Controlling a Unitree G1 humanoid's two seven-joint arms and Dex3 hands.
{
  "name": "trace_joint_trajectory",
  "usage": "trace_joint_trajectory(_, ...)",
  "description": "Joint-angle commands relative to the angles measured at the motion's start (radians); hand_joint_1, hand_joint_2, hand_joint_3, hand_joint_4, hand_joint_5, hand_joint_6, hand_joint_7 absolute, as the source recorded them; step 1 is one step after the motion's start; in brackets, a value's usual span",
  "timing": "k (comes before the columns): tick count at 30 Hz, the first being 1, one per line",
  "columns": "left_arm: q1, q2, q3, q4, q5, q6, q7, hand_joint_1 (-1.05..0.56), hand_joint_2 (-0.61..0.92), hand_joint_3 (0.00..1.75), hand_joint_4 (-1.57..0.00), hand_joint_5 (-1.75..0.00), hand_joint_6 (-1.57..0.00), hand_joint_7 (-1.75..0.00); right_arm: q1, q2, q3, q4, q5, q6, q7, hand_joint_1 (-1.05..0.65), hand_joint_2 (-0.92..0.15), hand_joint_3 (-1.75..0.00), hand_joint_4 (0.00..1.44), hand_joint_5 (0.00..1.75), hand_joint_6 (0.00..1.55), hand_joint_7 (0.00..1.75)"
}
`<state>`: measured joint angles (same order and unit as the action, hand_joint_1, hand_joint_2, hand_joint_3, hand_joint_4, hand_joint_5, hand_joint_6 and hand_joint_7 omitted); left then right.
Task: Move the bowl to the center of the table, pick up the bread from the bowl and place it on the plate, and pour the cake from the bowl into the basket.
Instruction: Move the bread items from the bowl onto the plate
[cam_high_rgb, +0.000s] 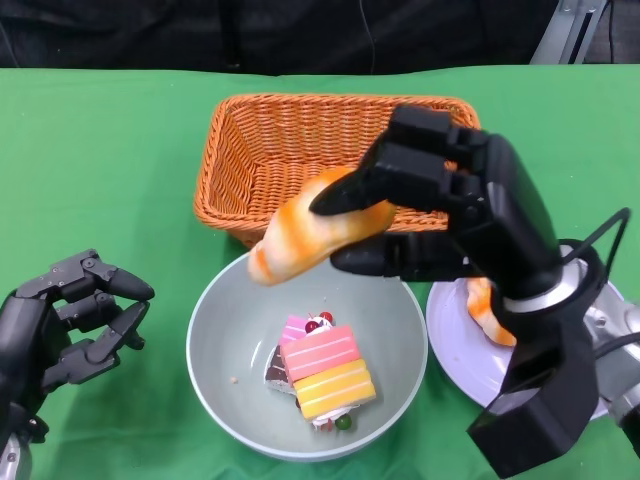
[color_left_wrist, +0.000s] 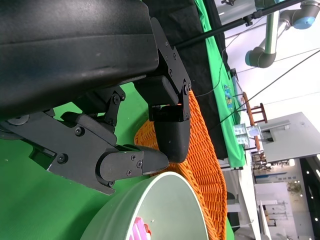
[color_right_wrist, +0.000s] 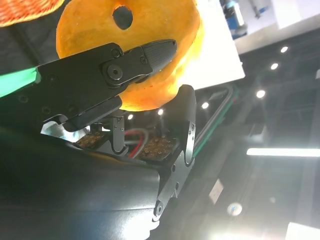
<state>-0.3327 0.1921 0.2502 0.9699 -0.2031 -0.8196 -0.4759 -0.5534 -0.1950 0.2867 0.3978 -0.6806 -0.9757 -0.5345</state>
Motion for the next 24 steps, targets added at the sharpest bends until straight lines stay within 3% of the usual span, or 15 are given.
trace_joint_trajectory(1,-0.003,0.018,0.002,0.010,0.004,-0.018,0.007,-0.26,0.80,0.57,-0.79,-1.59,-0.84,-1.18,0.027,-0.018,-0.038,-0.045,0.064,0.006,0.040,-0.25,-0.91,-0.19,0.79,1.33,0.81,1.09)
trace_joint_trajectory(8,-0.009,0.018,0.006,0.021,0.000,-0.025,0.005,-0.26,0.80,0.58,-0.79,-1.60,-0.84,-1.19,0.092,-0.011,-0.097,-0.133,0.253,0.045,0.171,-0.20,-0.87,-0.26,0.79,1.39,0.83,1.13)
trace_joint_trajectory(12,-0.010,0.019,0.005,0.019,0.006,-0.024,0.018,-0.26,0.80,0.57,-0.79,-1.59,-0.85,-1.18,0.143,0.006,-0.129,-0.212,0.337,0.115,0.236,-0.19,-0.57,-0.84,0.76,1.49,0.77,1.27)
trace_joint_trajectory(13,-0.011,0.020,0.004,0.020,0.009,-0.027,0.022,-0.26,0.80,0.57,-0.79,-1.59,-0.85,-1.18,0.152,0.010,-0.136,-0.228,0.345,0.126,0.247,-0.19,-0.54,-0.91,0.75,1.51,0.76,1.30)
trace_joint_trajectory(20,-0.016,0.023,0.008,0.027,-0.008,-0.027,-0.005,-0.24,0.80,0.58,-0.80,-1.59,-0.85,-1.17,0.246,0.025,-0.189,-0.389,0.471,0.253,0.350,-0.15,-0.63,-0.81,0.71,1.60,0.71,1.38)
trace_joint_trajectory(22,-0.018,0.024,0.010,0.028,-0.012,-0.031,-0.013,-0.24,0.80,0.59,-0.79,-1.59,-0.84,-1.17,0.274,0.028,-0.197,-0.443,0.527,0.310,0.389,-0.12,-0.59,-0.90,0.70,1.65,0.69,1.39)
trace_joint_trajectory(24,-0.019,0.024,0.012,0.031,-0.015,-0.034,-0.018,-0.23,0.80,0.59,-0.78,-1.60,-0.84,-1.18,0.295,0.034,-0.205,-0.488,0.566,0.361,0.422,-0.09,-0.47,-1.14,0.70,1.69,0.67,1.43)
